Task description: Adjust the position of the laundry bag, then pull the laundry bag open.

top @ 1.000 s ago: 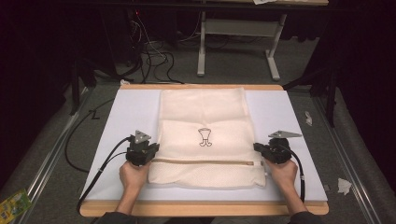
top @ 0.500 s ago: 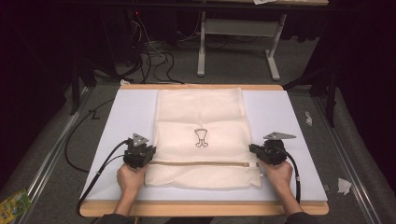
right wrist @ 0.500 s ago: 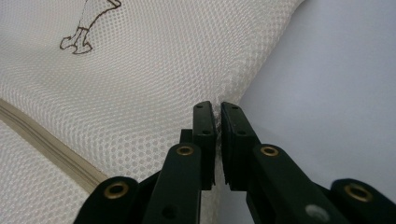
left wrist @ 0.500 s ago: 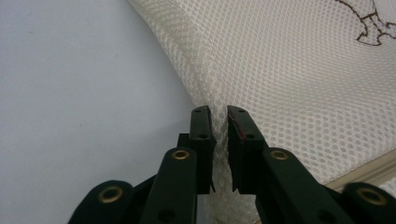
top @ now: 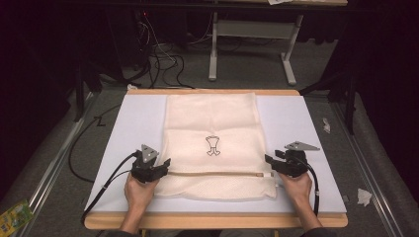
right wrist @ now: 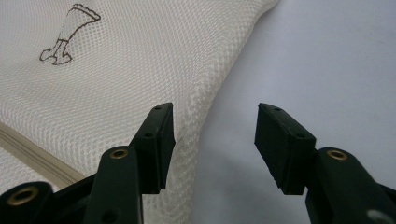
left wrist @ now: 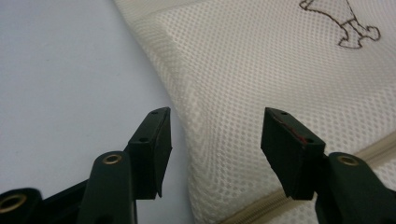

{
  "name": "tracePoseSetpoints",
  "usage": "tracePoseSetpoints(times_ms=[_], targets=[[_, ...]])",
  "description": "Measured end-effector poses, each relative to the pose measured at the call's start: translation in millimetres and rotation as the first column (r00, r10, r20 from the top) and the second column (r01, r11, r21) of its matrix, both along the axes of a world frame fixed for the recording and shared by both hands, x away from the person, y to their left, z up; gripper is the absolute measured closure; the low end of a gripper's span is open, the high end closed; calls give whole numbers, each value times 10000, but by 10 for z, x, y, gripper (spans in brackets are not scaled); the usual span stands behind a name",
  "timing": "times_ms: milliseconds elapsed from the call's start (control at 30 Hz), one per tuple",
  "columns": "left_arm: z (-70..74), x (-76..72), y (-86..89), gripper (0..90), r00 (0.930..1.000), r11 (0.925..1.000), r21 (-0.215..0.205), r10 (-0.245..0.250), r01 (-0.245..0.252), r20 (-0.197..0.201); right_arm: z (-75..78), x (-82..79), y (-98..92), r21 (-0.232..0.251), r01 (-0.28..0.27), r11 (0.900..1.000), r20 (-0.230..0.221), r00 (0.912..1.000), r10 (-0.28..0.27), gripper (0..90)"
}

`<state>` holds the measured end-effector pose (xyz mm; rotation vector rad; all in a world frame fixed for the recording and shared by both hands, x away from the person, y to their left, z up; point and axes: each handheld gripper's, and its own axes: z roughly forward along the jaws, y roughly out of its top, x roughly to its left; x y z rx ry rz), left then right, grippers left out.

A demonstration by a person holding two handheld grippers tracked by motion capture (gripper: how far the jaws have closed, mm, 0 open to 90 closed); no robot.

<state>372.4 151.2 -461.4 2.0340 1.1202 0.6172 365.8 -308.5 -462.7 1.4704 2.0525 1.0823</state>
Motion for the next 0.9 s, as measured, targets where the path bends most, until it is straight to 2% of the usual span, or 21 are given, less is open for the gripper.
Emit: tracePoseSetpoints(times_ms=[100,167,267,367,467,567,700,733,833,900], targets=[[0,-40,-63,374,9999,9999,-146,-37,39,152,-11,-10,-22,-28,-37,10000,-50,10000,37,467],[9,-58,-94,365,9997,9990,-391,-234,234,11,-11,-16,-19,-42,-58,10000,-44,10000,58,469],[32,-121,-170,355,9988,9978,-446,-490,486,-76,3,-25,-4,-61,-79,10000,8,10000,79,483],[49,-175,-279,355,9971,9970,-132,-767,767,23,-1,-32,7,3,-88,10000,-5,10000,88,493],[42,-173,-363,355,9956,9950,-377,-932,926,-140,-17,-48,-1,212,-137,9997,-31,9999,138,504],[30,-186,-434,359,9940,9936,-360,-1077,1070,-179,-26,-79,-12,268,-230,9994,-131,9996,234,507],[16,-197,-495,361,9915,9903,-608,-1271,1253,-263,-43,-106,-23,88,-247,9997,-220,9994,249,519],[14,-200,-522,361,9906,9874,-882,-1343,1314,-276,-48,-112,-19,24,-230,9997,-315,9992,230,521],[7,-208,-601,361,9878,9847,-869,-1539,1513,-233,-55,-127,-10,-182,-262,9995,-392,9989,254,522],[3,-198,-664,359,9845,9807,-969,-1734,1700,-279,-48,-137,-14,-70,-264,9996,-404,9988,260,521]])
